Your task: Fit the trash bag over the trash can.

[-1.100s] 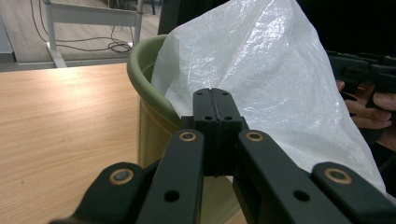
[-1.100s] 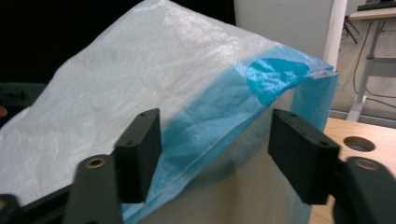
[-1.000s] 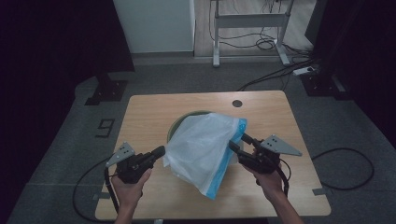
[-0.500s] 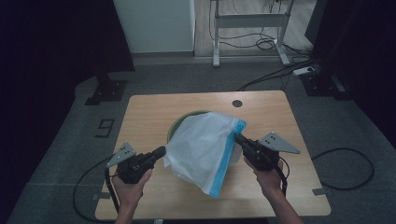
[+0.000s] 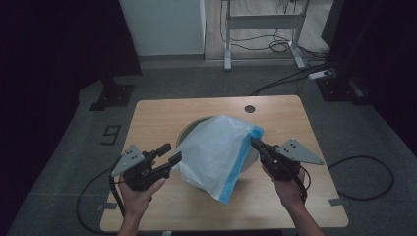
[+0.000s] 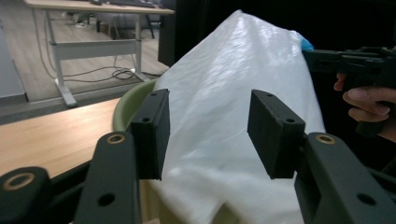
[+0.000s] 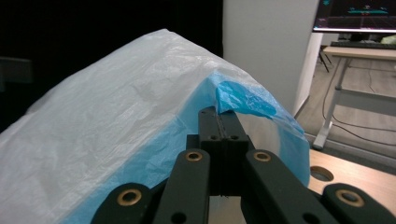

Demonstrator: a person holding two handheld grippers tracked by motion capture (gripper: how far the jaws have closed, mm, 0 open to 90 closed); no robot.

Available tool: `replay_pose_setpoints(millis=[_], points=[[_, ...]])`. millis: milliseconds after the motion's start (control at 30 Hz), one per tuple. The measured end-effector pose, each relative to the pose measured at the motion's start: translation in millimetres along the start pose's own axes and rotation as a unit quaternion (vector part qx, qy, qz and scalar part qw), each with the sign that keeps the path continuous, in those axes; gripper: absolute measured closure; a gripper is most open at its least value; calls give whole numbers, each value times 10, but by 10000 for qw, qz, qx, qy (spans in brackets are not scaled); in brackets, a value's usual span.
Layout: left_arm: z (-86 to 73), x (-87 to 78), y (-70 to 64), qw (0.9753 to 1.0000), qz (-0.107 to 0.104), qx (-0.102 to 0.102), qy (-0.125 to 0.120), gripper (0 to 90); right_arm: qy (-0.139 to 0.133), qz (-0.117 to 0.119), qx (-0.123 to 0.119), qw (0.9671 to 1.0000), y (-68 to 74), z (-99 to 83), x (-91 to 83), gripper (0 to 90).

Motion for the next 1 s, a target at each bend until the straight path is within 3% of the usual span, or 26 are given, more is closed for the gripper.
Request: replay_pose_setpoints(millis=[100, 333, 500, 667, 733, 833, 900, 1000], points=[[33, 99, -96, 9998, -146, 111, 113, 459, -19, 74, -50, 10000, 46, 32, 7, 890], [-26, 323, -248, 9977, -470, 97, 472, 321, -4, 318, -106, 9994, 202, 23, 57, 890], [-97, 395, -306, 9959, -640, 52, 631, 250, 5, 470, -147, 9988, 318, 10, 85, 890], [-120, 413, -375, 9947, -755, 59, 692, 244, -17, 557, -175, 9983, 393, 20, 97, 891], [-127, 422, -379, 9954, -652, 205, 667, 323, -24, 585, -188, 9981, 410, 23, 100, 891], [-122, 419, -382, 9961, -613, 305, 554, 557, -17, 582, -193, 9981, 416, 19, 98, 890], [-110, 410, -380, 9965, -660, 199, 479, 713, 17, 573, -196, 9982, 408, 5, 95, 890], [-96, 394, -354, 9969, -669, 46, 405, 847, 56, 566, -175, 9982, 385, -25, 91, 890]])
Point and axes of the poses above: each handheld gripper's, and its own axes: x roughly forward along the jaws, z roughly out of its top, y roughly to its left, the point moved 8 cm from there along x, roughly forward along the jaws, and after that the axes turned 13 degrees about -y, right-handed, at the moved point
